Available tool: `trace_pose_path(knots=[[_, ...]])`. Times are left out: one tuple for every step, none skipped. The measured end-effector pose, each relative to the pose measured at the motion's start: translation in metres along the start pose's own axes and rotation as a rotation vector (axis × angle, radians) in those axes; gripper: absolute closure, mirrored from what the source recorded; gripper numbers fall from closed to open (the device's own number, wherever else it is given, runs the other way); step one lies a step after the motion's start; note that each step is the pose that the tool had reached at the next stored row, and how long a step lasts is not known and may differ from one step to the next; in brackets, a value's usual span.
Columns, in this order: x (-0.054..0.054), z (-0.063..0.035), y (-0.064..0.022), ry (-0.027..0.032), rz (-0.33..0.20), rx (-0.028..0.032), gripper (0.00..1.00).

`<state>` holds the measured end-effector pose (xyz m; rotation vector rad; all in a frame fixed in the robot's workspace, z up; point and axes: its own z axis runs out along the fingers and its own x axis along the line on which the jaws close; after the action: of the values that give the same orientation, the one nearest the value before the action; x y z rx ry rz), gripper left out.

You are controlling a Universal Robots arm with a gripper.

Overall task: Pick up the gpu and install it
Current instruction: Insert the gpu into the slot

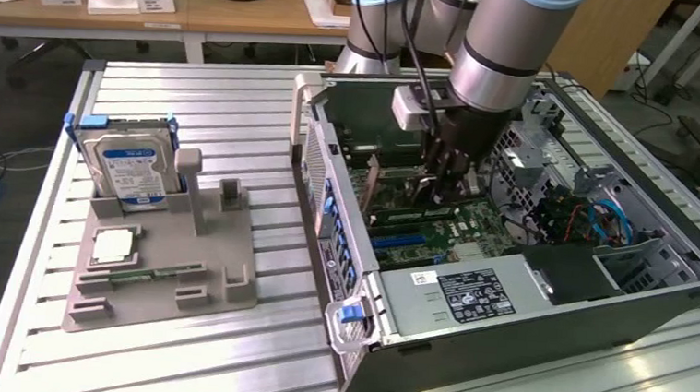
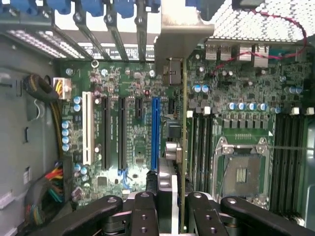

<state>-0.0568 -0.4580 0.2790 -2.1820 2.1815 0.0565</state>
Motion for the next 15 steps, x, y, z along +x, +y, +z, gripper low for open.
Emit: trace_pose_path(knots=[[0.0, 0.0014, 0.0021, -0.0001, 0.0, 0.0, 0.72], [0.0, 0.0031, 0.0031, -0.0001, 0.0, 0.0, 0.72], [0.0, 0.005, 0.0033, -0.0002, 0.0, 0.0001, 0.72], [0.0, 0.0067, 0.0033, -0.0002, 0.0, 0.0, 0.72], [0.001, 0.0085, 0.0033, -0.0002, 0.0, 0.0, 0.72], [0.001, 0.0103, 0.0034, -0.0002, 0.0, 0.0, 0.72], [0.001, 0.0122, 0.0041, -0.0002, 0.0, 0.0001, 0.72], [0.001, 0.0137, 0.0049, -0.0002, 0.0, 0.0001, 0.72], [0.001, 0.0151, 0.0056, -0.0001, 0.0, 0.0, 0.72], [0.001, 0.0166, 0.0058, -0.0001, 0.0, 0.0, 0.72], [0.001, 0.0181, 0.0058, -0.0001, 0.0, 0.0, 0.72], [0.002, 0.0192, 0.0059, -0.0001, 0.0, -0.0001, 0.72], [0.003, 0.0202, 0.006, -0.0001, 0.0, -0.0001, 0.72], [0.003, 0.0211, 0.0061, -0.0002, 0.0, 0.0, 0.72], [0.003, 0.022, 0.0067, -0.0003, 0.0, 0.0001, 0.72]])
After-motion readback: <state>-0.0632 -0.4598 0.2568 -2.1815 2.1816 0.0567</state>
